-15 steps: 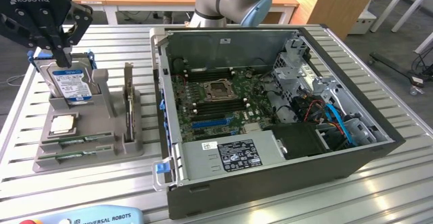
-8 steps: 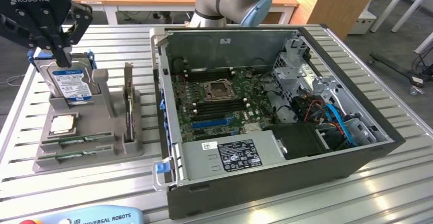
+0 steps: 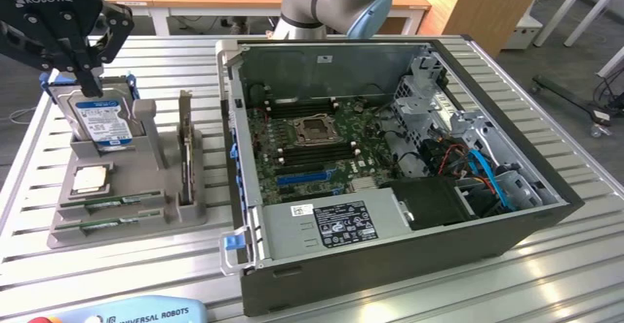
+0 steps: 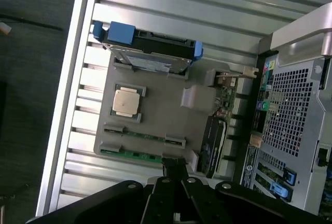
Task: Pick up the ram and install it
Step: 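Pick up the ram and move it above insertion slot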
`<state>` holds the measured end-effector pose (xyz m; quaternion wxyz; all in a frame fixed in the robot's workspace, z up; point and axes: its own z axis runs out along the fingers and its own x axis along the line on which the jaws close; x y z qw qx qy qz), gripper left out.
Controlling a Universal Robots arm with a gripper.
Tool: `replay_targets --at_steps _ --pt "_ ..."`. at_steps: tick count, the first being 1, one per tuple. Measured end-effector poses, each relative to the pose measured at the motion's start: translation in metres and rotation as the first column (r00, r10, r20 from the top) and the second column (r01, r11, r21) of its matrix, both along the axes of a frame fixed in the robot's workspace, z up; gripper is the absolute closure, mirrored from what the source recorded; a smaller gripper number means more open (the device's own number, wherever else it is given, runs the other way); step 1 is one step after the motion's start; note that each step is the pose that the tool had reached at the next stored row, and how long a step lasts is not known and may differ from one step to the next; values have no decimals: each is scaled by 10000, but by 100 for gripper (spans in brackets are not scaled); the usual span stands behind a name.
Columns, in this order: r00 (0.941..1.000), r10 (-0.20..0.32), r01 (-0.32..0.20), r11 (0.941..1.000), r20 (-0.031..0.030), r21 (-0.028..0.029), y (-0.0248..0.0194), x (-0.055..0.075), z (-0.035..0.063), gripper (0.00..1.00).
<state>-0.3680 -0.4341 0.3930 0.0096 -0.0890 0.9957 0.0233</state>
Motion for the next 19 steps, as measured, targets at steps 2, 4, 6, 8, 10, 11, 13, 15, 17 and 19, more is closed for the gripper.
replay_targets --at_steps 2,4,6,8,10,11,13,15,17,19 --pt "9999 140 -140 9999 0 0 0 0 0 90" --pt "9996 284 -284 9996 0 0 0 0 0 90" --pt "9991 432 -432 9991 0 0 0 0 0 90" --pt "9984 573 -573 9984 0 0 0 0 0 90" --pt "9975 708 -708 9975 -1 0 0 0 0 90" --pt "9970 778 -778 9970 0 0 0 0 -1 90" --pt "9956 934 -934 9956 0 0 0 0 -1 90" --pt "9940 1095 -1095 9940 0 0 0 0 -1 90" --pt "9919 1274 -1274 9919 0 0 0 0 -1 90" --pt "9891 1471 -1471 9891 0 0 0 0 -1 90"
